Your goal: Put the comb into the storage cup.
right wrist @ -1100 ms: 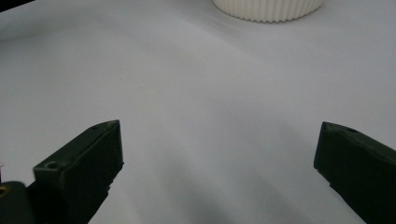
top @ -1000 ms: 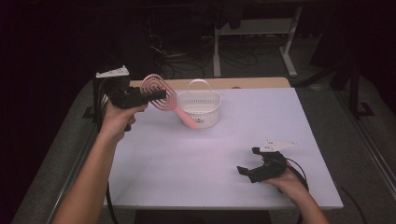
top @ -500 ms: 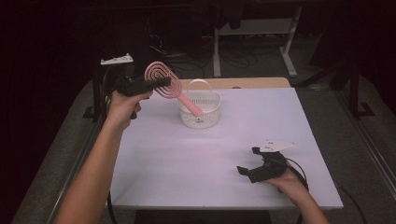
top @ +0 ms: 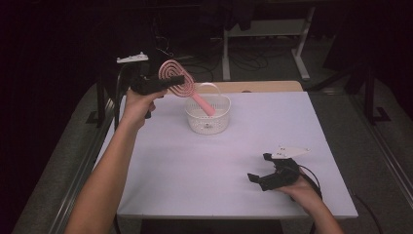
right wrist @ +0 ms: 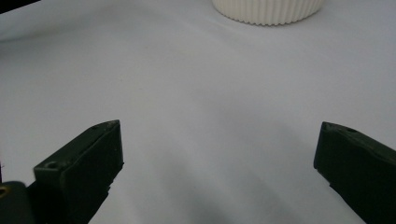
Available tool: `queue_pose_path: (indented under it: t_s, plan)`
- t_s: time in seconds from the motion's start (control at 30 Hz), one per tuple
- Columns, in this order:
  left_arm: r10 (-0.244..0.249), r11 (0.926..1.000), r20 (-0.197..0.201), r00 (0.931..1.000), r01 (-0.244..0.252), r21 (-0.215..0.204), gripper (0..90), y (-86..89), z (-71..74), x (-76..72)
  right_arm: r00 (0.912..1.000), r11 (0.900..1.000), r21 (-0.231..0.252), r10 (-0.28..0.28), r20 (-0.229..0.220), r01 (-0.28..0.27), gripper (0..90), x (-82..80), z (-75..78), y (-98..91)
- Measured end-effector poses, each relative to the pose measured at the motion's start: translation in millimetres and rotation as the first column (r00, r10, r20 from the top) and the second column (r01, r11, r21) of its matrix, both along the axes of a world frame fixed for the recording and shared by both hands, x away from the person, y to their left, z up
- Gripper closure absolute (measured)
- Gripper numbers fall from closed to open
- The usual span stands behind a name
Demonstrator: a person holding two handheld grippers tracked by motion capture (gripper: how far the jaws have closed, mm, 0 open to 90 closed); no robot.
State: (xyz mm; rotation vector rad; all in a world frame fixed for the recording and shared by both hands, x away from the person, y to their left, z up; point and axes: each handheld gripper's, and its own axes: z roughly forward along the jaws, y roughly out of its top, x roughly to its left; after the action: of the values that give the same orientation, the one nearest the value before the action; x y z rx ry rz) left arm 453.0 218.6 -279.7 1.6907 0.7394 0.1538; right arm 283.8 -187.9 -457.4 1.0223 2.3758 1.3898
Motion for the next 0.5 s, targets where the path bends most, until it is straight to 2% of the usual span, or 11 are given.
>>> queue_pose_path:
  t_s: [0.5]
  plan:
    - [0.024, 0.9997, -0.027, 0.9994, -0.024, -0.007, 65.4, -17.9, -23.6, 21.6, 1.0, 1.0, -0.009, -0.001, 0.005, 0.001, 0.9, -0.1, 0.1, -0.5]
